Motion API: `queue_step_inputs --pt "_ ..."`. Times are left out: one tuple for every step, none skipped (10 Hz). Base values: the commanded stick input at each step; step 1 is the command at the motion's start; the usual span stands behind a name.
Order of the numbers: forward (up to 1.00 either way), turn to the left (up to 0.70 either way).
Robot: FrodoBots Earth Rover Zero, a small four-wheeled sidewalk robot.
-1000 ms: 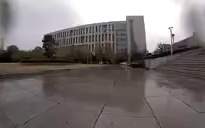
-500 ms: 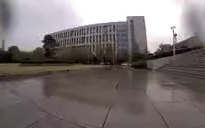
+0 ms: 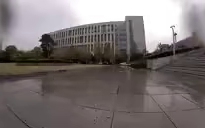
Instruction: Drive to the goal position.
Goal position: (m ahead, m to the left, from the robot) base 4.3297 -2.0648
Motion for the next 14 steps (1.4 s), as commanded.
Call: queue_step_inputs --pt "0.7 -0.27" --pt "0.7 -0.27" --pt "0.7 -0.27" --pt "0.7 -0.27" --pt "0.7 -0.27" --pt "0.7 -0.06" --pt "0.7 0.0" --pt "0.7 0.0" --pt "0.7 0.0" --pt "0.7 0.13" --pt "0.7 0.27" --pt "0.7 0.08" --pt "0.7 0.0" --pt "0.7 0.0"
